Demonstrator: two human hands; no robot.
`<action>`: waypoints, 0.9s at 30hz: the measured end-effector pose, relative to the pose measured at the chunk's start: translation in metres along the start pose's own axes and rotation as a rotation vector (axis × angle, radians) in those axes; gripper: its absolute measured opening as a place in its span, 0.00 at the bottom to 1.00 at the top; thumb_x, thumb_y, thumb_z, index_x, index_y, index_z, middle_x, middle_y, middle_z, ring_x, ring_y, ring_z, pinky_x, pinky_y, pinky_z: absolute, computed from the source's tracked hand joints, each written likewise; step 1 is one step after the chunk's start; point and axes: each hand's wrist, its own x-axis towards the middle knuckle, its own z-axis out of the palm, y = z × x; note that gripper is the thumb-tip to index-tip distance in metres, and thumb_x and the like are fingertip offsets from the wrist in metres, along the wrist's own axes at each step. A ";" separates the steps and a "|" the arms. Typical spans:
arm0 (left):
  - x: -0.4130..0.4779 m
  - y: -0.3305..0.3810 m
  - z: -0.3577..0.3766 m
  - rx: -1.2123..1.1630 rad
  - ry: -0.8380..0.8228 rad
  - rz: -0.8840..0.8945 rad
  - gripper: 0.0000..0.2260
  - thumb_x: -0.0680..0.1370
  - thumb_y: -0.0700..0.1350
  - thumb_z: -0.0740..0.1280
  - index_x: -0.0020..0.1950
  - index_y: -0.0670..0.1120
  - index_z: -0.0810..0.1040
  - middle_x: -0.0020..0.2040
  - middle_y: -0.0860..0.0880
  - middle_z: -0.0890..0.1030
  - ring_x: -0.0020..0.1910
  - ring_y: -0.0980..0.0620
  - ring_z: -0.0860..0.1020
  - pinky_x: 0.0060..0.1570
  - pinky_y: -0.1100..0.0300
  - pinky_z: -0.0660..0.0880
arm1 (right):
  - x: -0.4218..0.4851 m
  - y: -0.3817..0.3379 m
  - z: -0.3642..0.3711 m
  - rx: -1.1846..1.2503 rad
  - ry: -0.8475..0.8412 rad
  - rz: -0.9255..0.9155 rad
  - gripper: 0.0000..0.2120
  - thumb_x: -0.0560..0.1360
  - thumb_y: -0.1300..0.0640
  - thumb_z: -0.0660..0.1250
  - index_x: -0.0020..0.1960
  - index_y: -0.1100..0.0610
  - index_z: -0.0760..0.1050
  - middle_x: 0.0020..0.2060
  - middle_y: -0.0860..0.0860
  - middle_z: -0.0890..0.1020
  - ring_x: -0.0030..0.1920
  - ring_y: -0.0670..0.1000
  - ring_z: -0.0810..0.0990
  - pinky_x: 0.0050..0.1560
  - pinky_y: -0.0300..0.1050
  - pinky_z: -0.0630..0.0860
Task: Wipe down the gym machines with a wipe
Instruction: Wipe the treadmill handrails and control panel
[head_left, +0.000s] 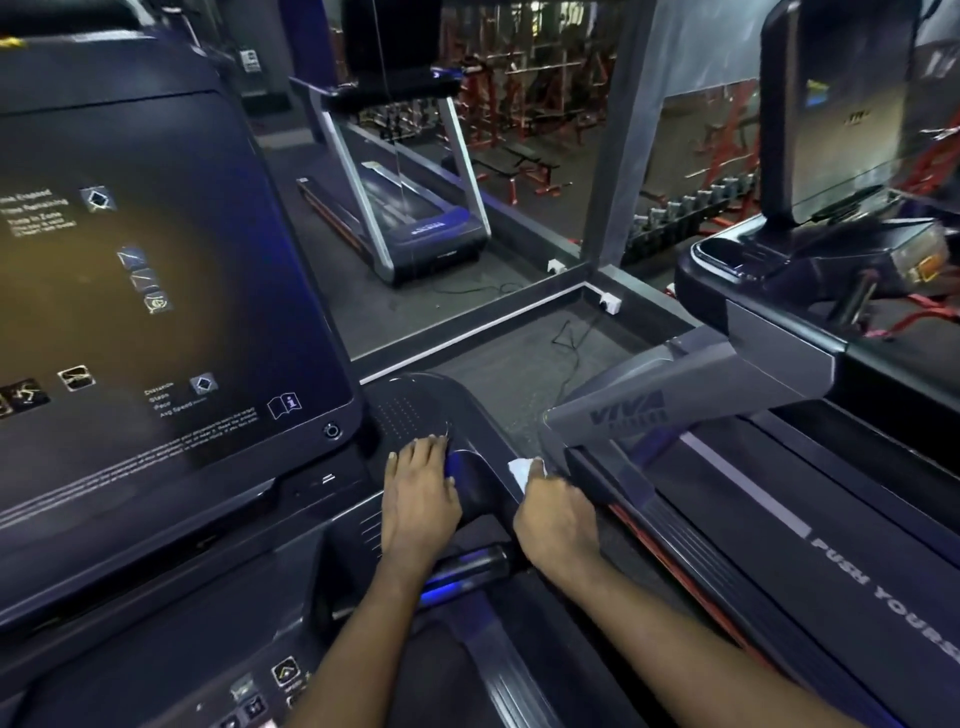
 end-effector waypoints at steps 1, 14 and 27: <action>-0.001 0.000 0.000 0.003 -0.011 -0.006 0.26 0.72 0.41 0.71 0.70 0.42 0.76 0.66 0.45 0.78 0.65 0.43 0.75 0.69 0.44 0.70 | 0.006 0.002 -0.003 0.066 -0.014 0.007 0.20 0.79 0.61 0.56 0.70 0.59 0.69 0.57 0.59 0.83 0.57 0.62 0.82 0.53 0.53 0.77; -0.005 0.003 -0.006 -0.033 -0.069 -0.040 0.30 0.72 0.36 0.67 0.75 0.42 0.71 0.72 0.45 0.73 0.73 0.45 0.69 0.75 0.46 0.62 | 0.023 0.012 -0.010 0.254 -0.214 0.022 0.14 0.84 0.55 0.57 0.64 0.60 0.73 0.58 0.62 0.81 0.60 0.64 0.79 0.55 0.52 0.74; -0.004 0.005 -0.002 0.012 -0.065 -0.058 0.31 0.71 0.39 0.69 0.75 0.43 0.70 0.72 0.47 0.73 0.72 0.46 0.69 0.75 0.46 0.62 | 0.031 0.037 -0.032 0.716 -0.531 0.196 0.28 0.86 0.43 0.50 0.75 0.62 0.68 0.75 0.59 0.69 0.75 0.57 0.67 0.70 0.45 0.63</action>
